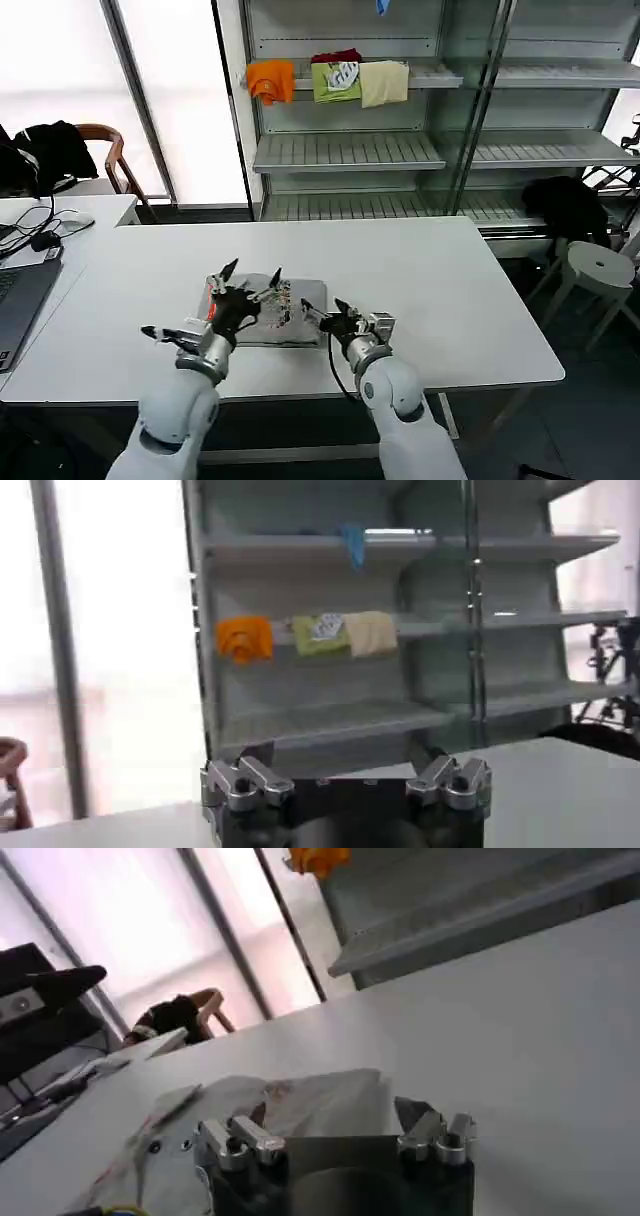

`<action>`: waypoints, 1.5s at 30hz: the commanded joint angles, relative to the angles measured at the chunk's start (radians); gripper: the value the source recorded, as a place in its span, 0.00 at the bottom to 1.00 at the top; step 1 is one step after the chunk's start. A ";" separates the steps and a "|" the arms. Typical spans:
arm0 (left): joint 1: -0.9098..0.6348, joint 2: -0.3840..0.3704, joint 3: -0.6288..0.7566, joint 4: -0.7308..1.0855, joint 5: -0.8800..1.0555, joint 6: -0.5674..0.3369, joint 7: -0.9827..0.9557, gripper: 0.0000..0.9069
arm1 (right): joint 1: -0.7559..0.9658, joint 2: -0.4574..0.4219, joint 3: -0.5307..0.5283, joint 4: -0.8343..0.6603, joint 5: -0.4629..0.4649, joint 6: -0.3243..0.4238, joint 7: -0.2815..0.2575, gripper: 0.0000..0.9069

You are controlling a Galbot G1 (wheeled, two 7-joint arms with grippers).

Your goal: Fold and organize the clothes.

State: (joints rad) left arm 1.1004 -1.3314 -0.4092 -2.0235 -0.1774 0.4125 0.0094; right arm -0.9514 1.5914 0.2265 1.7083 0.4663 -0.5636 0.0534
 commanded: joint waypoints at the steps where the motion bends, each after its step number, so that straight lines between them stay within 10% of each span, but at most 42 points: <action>1: 0.095 0.042 -0.178 -0.029 -0.091 -0.001 0.009 1.00 | 0.010 0.015 -0.068 -0.037 0.080 -0.016 0.084 1.00; 12: 0.120 0.043 -0.189 -0.006 -0.107 -0.002 0.018 1.00 | -0.013 0.006 -0.059 -0.025 0.053 -0.016 0.132 1.00; 21: 0.141 0.048 -0.208 -0.015 -0.150 0.003 0.021 1.00 | -0.023 0.016 -0.052 -0.032 0.092 -0.016 0.107 0.00; 45: 0.167 0.033 -0.224 -0.001 -0.154 0.000 0.019 1.00 | -0.050 -0.066 0.084 0.126 0.094 -0.019 0.116 0.00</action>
State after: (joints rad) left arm 1.2623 -1.2971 -0.6288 -2.0253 -0.3280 0.4114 0.0291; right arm -0.9823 1.5761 0.2731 1.7897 0.5574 -0.5826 0.1746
